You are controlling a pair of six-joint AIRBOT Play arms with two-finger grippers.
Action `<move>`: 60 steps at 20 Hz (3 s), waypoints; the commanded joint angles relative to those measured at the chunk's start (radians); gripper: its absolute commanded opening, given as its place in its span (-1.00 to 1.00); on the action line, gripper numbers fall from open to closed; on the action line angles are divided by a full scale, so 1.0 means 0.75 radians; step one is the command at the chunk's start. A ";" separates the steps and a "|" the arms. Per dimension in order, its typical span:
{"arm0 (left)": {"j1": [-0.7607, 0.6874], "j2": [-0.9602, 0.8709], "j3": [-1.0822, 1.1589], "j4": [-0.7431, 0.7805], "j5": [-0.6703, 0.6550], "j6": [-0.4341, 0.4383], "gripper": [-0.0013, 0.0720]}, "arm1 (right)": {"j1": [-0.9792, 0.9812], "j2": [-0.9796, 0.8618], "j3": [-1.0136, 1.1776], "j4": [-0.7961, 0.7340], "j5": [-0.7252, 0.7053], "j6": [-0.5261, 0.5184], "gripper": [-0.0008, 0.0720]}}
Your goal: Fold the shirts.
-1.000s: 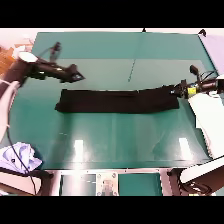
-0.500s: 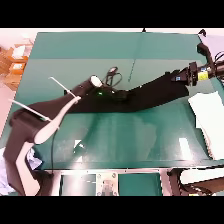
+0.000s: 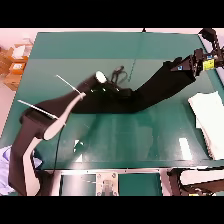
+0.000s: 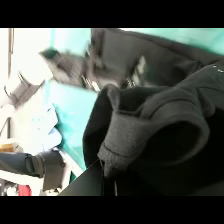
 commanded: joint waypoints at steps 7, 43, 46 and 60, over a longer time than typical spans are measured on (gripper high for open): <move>0.508 0.267 0.353 0.882 -0.959 -0.107 -0.89 | 0.544 -0.006 -0.005 0.017 -0.261 0.192 -0.91; 0.715 0.369 0.341 0.857 -0.974 -0.041 -0.89 | 0.681 -0.369 -0.607 0.256 -0.956 -0.066 -0.90; 0.715 0.369 0.341 0.857 -0.974 -0.041 -0.89 | 0.649 -0.271 -0.522 0.268 -0.933 -0.072 -0.91; 0.715 0.369 0.341 0.857 -0.993 -0.076 -0.89 | -0.528 0.225 -0.115 0.150 -0.652 0.171 -0.92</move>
